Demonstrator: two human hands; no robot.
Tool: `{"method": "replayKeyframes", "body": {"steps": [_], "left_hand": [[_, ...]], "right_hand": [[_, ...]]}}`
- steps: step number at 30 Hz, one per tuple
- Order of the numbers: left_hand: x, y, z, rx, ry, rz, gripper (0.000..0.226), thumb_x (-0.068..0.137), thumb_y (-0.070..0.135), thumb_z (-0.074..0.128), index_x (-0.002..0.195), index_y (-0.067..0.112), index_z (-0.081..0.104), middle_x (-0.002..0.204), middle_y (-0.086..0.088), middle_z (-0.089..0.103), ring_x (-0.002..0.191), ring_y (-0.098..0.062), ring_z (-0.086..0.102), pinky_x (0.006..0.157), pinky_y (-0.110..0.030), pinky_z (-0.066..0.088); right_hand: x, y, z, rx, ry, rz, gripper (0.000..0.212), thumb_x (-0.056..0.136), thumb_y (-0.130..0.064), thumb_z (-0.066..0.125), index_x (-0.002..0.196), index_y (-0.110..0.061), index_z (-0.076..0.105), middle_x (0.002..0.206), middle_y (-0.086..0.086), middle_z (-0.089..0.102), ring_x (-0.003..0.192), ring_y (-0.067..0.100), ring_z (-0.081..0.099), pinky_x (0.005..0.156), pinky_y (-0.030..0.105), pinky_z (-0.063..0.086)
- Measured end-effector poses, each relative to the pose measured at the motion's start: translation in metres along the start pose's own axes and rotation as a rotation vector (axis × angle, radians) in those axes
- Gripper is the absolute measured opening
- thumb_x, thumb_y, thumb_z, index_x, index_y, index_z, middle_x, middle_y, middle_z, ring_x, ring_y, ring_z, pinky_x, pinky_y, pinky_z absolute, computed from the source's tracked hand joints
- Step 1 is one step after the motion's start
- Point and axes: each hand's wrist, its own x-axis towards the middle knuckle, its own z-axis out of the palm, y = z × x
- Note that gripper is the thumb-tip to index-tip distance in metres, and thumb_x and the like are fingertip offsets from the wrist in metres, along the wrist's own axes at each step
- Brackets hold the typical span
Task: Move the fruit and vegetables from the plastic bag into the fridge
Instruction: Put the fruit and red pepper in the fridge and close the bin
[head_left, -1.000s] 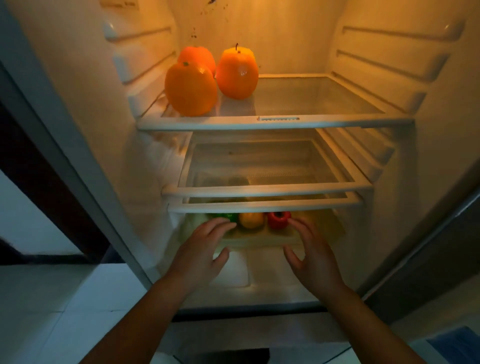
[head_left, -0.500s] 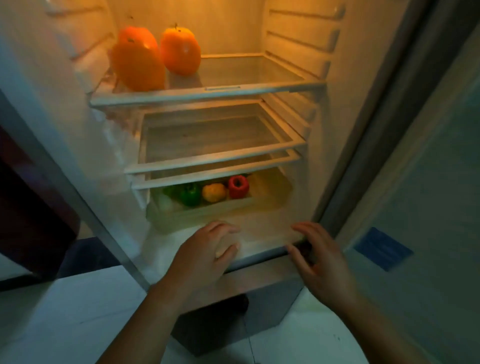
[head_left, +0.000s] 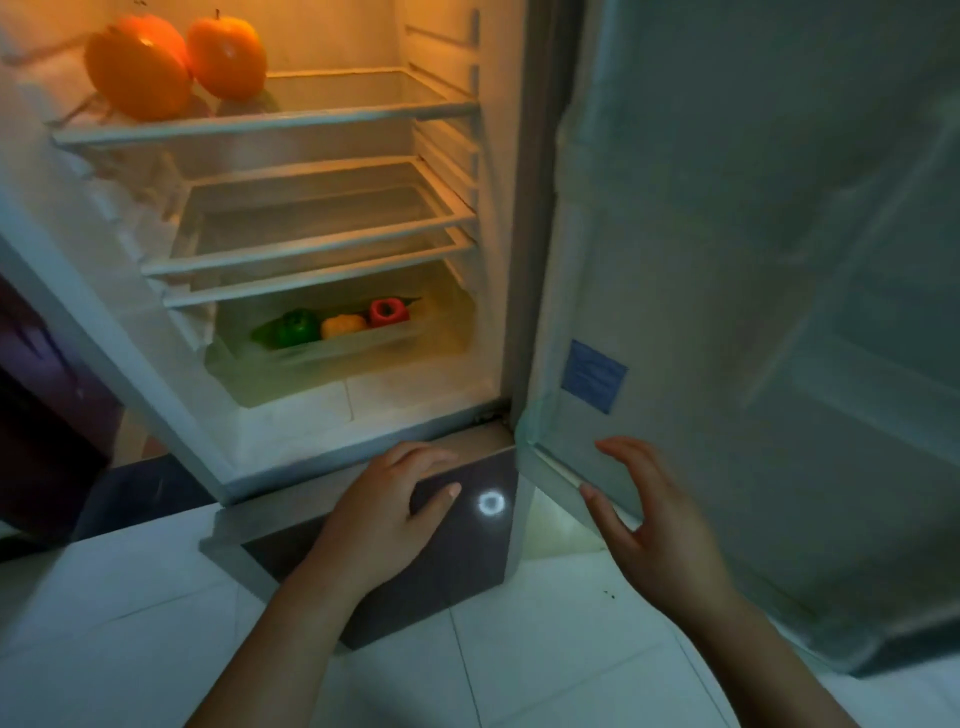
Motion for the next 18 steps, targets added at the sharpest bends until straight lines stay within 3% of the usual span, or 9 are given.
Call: {"method": "replayKeyframes", "body": {"steps": [5, 10, 14, 18], "left_hand": [[-0.048, 0.092, 0.059, -0.153, 0.018, -0.004, 0.029, 0.088, 0.034, 0.057, 0.116, 0.030, 0.058, 0.116, 0.022, 0.050, 0.107, 0.008, 0.047, 0.087, -0.005, 0.033], [-0.100, 0.168, 0.126, -0.304, -0.016, -0.032, 0.026, 0.087, 0.029, 0.061, 0.112, 0.031, 0.061, 0.113, 0.021, 0.055, 0.106, 0.009, 0.049, 0.081, 0.003, 0.032], [-0.107, 0.226, 0.154, -0.289, -0.075, 0.027, 0.026, 0.086, 0.026, 0.061, 0.112, 0.028, 0.061, 0.110, 0.019, 0.055, 0.103, 0.008, 0.051, 0.078, 0.003, 0.032], [-0.106, 0.274, 0.170, -0.292, -0.130, 0.105, 0.025, 0.085, 0.034, 0.060, 0.110, 0.035, 0.058, 0.109, 0.025, 0.052, 0.104, 0.008, 0.050, 0.081, 0.001, 0.034]], "right_hand": [[-0.071, 0.027, -0.067, 0.028, -0.035, -0.019, 0.042, 0.087, -0.041, 0.054, 0.124, -0.021, 0.049, 0.123, -0.014, 0.047, 0.110, -0.005, 0.041, 0.091, -0.001, 0.024], [-0.156, 0.066, -0.141, -0.020, 0.014, 0.026, 0.048, 0.086, -0.049, 0.050, 0.126, -0.023, 0.049, 0.127, -0.010, 0.048, 0.115, 0.002, 0.043, 0.096, 0.025, 0.038], [-0.187, 0.093, -0.198, -0.072, 0.057, 0.098, 0.048, 0.086, -0.046, 0.051, 0.128, -0.022, 0.048, 0.132, -0.006, 0.047, 0.114, 0.001, 0.041, 0.090, 0.020, 0.041], [-0.191, 0.115, -0.237, -0.099, 0.121, 0.106, 0.049, 0.087, -0.044, 0.051, 0.128, -0.017, 0.049, 0.132, 0.000, 0.048, 0.118, 0.010, 0.045, 0.098, 0.032, 0.042]]}}
